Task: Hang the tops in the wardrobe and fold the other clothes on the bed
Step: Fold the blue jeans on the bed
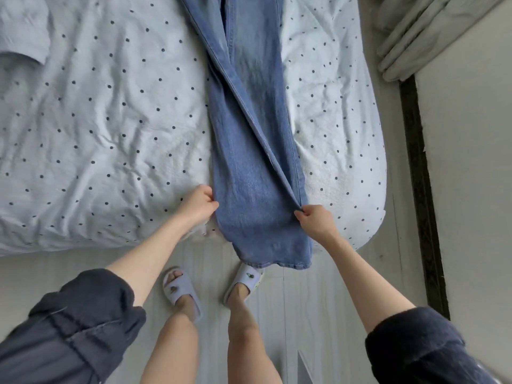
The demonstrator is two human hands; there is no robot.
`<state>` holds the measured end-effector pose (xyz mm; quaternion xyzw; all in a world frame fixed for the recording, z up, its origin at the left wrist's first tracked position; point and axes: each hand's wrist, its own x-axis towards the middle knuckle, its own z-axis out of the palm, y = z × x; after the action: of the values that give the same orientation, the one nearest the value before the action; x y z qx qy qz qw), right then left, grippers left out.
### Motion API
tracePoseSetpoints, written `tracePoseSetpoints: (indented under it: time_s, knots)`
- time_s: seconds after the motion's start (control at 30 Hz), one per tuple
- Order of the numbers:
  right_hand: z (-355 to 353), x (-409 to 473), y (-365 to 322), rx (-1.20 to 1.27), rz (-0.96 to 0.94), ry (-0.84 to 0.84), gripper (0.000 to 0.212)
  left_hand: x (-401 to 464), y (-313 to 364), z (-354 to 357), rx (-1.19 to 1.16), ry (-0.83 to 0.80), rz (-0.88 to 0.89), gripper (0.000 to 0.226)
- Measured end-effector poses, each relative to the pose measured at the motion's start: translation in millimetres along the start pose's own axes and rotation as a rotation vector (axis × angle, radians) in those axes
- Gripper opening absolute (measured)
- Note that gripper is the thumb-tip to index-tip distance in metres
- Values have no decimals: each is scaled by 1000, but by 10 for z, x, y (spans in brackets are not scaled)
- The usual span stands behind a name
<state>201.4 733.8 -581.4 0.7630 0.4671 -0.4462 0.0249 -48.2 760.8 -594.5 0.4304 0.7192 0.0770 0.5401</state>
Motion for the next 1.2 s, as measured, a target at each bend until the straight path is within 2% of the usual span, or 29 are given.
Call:
tracePoseSetpoints:
  time_s: [0.1, 0.17, 0.33, 0.53, 0.77, 0.87, 0.93, 1.07, 1.17, 1.2]
  knots:
    - [-97, 26, -149, -43, 7, 35, 32, 127, 205, -199, -109, 115, 24, 29]
    - [-149, 29, -295, 10, -7, 87, 14, 198, 295, -292, -137, 139, 40, 33]
    - [-252, 196, -950, 36, -186, 193, 37, 452, 600, -561, -265, 181, 74, 34]
    - [-477, 656, -1839, 142, -337, 287, 34, 1058, 1140, -1204, -438, 273, 120, 32]
    - [-740, 1334, -2804, -37, -505, 288, 47, 1857, 1957, -1871, -432, 323, 179, 35]
    - [-747, 1598, -3106, -76, -566, 323, 48, 2137, 2244, -2015, -426, 324, 169, 27]
    - [-786, 1774, -3244, -96, -568, 298, 51, 2279, 2379, -2074, -408, 359, 158, 21]
    - [-843, 2070, -3398, -143, -541, 178, 56, 2521, 2529, -2187, -389, 418, 65, 26]
    - [-853, 2147, -3438, -162, -538, 88, 56, 2591, 2578, -2308, -627, 350, 9, 5]
    - [-856, 2150, -3444, -172, -540, 66, 55, 2575, 2586, -2365, -712, 327, 9, 12]
